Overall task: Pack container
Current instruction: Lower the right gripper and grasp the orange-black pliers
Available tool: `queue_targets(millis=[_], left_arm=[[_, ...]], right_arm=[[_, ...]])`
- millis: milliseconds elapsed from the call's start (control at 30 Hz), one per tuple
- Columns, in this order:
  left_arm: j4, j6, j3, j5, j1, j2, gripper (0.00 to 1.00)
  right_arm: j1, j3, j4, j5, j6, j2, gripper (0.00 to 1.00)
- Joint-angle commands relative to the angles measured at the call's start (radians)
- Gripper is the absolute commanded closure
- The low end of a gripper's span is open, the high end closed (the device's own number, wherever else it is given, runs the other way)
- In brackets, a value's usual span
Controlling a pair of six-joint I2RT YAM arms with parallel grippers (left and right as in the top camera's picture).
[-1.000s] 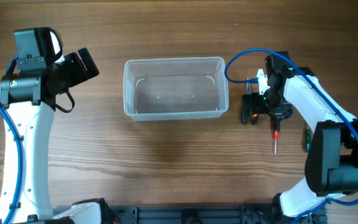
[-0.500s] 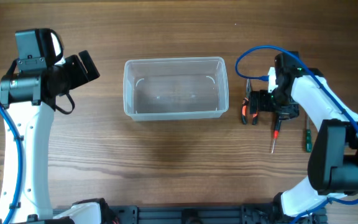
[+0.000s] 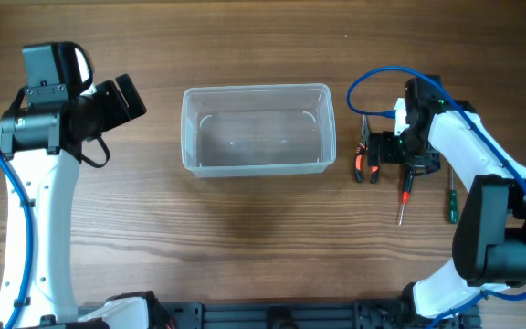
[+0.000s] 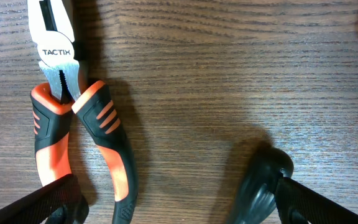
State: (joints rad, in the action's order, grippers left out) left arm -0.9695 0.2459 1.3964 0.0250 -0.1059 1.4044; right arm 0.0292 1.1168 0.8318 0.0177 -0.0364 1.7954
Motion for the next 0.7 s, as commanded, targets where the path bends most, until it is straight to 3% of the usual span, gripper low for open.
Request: queue_targets(millis=[0,233,667], left_arm=[[0.0,0.009,0.006,0.011,-0.004,-0.004,0.0],[0.0,0.009,0.006,0.011,-0.004,-0.004,0.0],[-0.001,0.009,0.006,0.011,-0.004,-0.004,0.0]], right_arm=[[0.0,-0.003,-0.004,-0.017,0.013,0.014,0.0],[0.0,0.003,-0.03,-0.058,0.161,0.014,0.01],[-0.036,0.003,-0.091,-0.035,0.245,0.015,0.0]])
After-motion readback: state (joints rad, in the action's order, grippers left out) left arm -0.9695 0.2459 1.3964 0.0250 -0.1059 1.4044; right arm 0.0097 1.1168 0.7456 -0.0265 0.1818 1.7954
